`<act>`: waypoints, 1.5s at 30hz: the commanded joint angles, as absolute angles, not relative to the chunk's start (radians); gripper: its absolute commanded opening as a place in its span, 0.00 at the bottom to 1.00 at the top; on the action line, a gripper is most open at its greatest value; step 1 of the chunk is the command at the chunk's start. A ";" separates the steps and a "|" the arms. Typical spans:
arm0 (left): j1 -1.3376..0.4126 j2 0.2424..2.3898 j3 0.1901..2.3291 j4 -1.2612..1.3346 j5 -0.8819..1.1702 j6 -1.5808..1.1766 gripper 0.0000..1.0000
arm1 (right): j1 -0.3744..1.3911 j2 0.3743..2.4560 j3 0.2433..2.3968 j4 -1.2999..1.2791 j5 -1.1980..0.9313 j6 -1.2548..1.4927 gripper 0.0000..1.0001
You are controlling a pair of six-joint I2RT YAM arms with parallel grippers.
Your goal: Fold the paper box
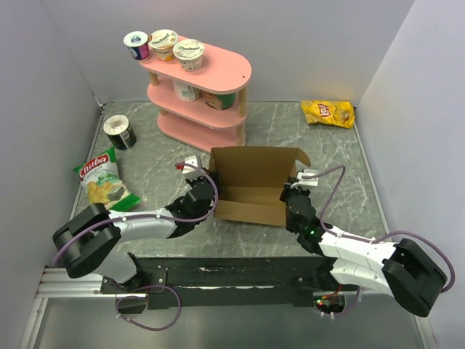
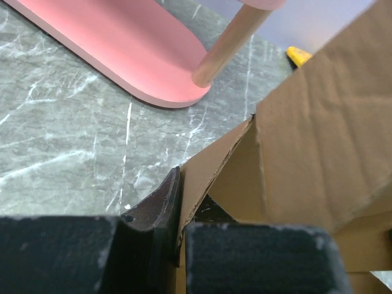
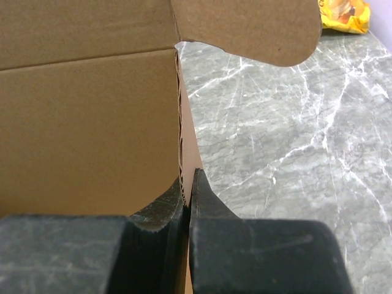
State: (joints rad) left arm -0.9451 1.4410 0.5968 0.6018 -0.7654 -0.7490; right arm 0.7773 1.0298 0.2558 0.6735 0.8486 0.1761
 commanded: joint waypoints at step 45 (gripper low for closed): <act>-1.152 1.433 0.344 0.785 -0.850 -0.339 0.03 | 0.853 0.305 0.811 -0.512 0.089 0.057 0.97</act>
